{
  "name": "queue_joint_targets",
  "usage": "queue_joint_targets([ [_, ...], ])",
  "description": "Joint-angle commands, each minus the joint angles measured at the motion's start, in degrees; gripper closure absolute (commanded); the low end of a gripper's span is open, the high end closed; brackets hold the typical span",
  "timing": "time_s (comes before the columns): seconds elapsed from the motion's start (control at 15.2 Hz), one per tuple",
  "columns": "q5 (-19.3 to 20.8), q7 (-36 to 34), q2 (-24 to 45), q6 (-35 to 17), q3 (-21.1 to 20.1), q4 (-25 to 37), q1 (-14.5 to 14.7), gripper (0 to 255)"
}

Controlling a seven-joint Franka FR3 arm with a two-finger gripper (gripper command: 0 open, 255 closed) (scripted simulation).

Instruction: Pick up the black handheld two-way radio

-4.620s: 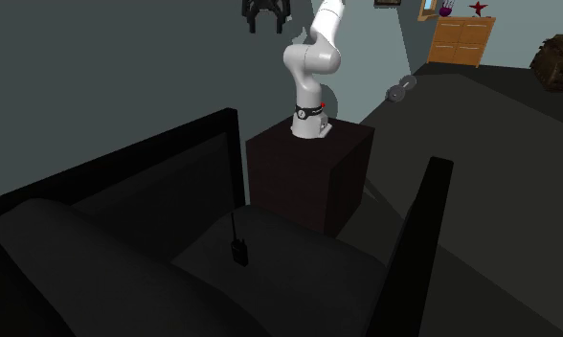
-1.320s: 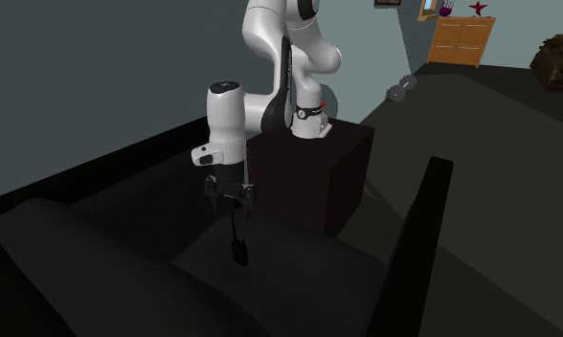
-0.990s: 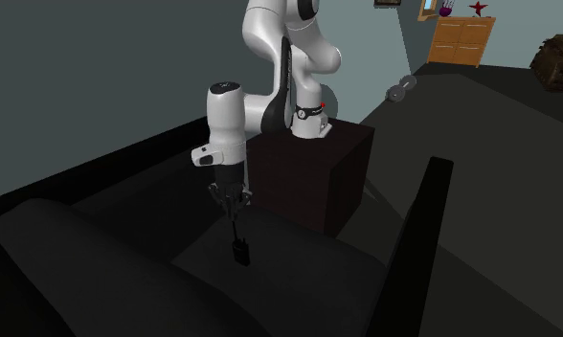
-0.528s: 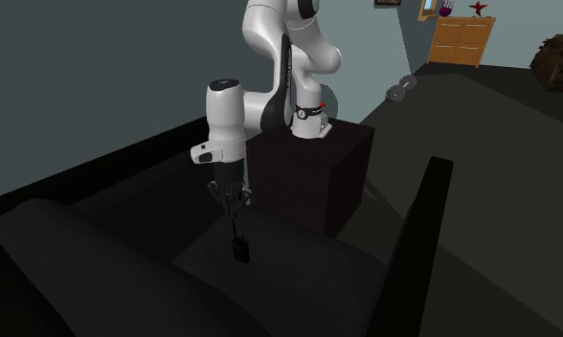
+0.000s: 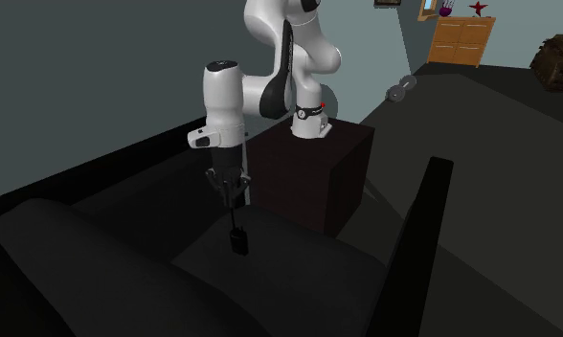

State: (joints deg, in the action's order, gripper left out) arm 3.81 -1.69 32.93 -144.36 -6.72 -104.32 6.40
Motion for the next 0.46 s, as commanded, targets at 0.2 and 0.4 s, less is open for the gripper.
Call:
queue_joint_targets([
  [0.2,-0.4,0.1,-2.8,2.8,-0.3,0.0,-0.2,255],
  [0.4,-0.5,0.2,-3.3,3.4,-0.4,0.1,-0.2,255],
])
